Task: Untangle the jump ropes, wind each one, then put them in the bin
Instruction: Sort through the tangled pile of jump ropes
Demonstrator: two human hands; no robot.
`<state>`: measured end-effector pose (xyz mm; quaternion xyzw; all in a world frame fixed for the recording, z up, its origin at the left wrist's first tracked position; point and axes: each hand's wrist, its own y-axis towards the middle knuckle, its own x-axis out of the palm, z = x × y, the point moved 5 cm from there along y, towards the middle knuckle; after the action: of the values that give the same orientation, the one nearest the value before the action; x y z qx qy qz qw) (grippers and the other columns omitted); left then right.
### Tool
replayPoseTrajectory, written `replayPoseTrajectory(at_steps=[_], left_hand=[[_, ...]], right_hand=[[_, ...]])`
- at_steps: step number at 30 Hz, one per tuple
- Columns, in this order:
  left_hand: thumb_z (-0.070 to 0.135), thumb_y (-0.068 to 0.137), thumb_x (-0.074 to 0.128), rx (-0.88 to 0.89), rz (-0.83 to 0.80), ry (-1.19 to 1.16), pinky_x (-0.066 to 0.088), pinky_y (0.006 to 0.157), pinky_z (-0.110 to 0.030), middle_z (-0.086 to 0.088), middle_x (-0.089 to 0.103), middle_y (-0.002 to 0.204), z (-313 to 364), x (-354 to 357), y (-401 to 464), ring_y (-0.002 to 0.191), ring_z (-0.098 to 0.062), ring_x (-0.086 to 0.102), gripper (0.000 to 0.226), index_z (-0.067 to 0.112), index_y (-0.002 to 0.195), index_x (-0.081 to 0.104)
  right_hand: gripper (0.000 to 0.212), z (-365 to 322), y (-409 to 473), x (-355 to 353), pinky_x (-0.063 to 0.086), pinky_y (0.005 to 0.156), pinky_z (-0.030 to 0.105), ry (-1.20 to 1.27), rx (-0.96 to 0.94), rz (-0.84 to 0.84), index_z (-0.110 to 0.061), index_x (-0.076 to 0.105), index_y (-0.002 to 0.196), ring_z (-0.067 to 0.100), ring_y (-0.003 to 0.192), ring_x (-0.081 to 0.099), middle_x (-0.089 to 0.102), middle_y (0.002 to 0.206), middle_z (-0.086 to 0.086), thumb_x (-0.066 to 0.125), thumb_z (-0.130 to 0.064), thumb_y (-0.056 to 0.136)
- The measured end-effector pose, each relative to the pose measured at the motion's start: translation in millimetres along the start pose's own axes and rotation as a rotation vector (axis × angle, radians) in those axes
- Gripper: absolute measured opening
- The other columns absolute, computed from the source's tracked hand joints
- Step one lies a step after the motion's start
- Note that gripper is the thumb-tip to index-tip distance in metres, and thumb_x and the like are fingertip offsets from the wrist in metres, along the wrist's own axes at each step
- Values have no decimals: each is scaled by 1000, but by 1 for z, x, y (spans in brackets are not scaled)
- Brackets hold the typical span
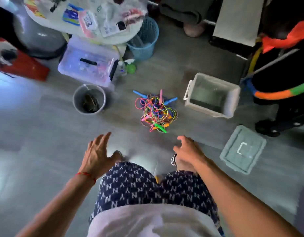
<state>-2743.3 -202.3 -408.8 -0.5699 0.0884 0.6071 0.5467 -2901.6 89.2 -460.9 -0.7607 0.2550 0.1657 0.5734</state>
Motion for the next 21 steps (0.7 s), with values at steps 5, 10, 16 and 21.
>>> replayPoseTrajectory(at_steps=[5,10,16,21], left_hand=[[60,76,48,-144,-27,-261,33,106,-25,3,48,144,76,87,29,132,-18,43,89,22,156,36],[37,82,65,-229,26,-388,35,107,-19,6,45,149,105,209,117,135,-11,43,81,37,155,29],[30,83,58,-330,-151,-233,21,110,-16,1,33,160,44,343,229,146,-19,32,83,26,159,25],[53,91,53,-231,-422,158,28,117,-42,7,13,168,3,384,283,151,-24,17,82,48,157,5]], right_hand=[[34,89,93,-22,47,92,35,-11,38,-57,-19,65,122,30,116,61,70,123,8,64,-25,89],[44,153,223,33,44,100,36,-3,27,-107,-19,60,135,29,126,55,63,135,9,62,-21,91],[55,173,379,200,34,115,39,-52,-95,-252,-16,45,148,29,142,39,37,157,11,56,-26,95],[53,158,472,299,52,94,48,-106,-374,-1,-22,57,139,42,120,54,37,154,19,64,-13,87]])
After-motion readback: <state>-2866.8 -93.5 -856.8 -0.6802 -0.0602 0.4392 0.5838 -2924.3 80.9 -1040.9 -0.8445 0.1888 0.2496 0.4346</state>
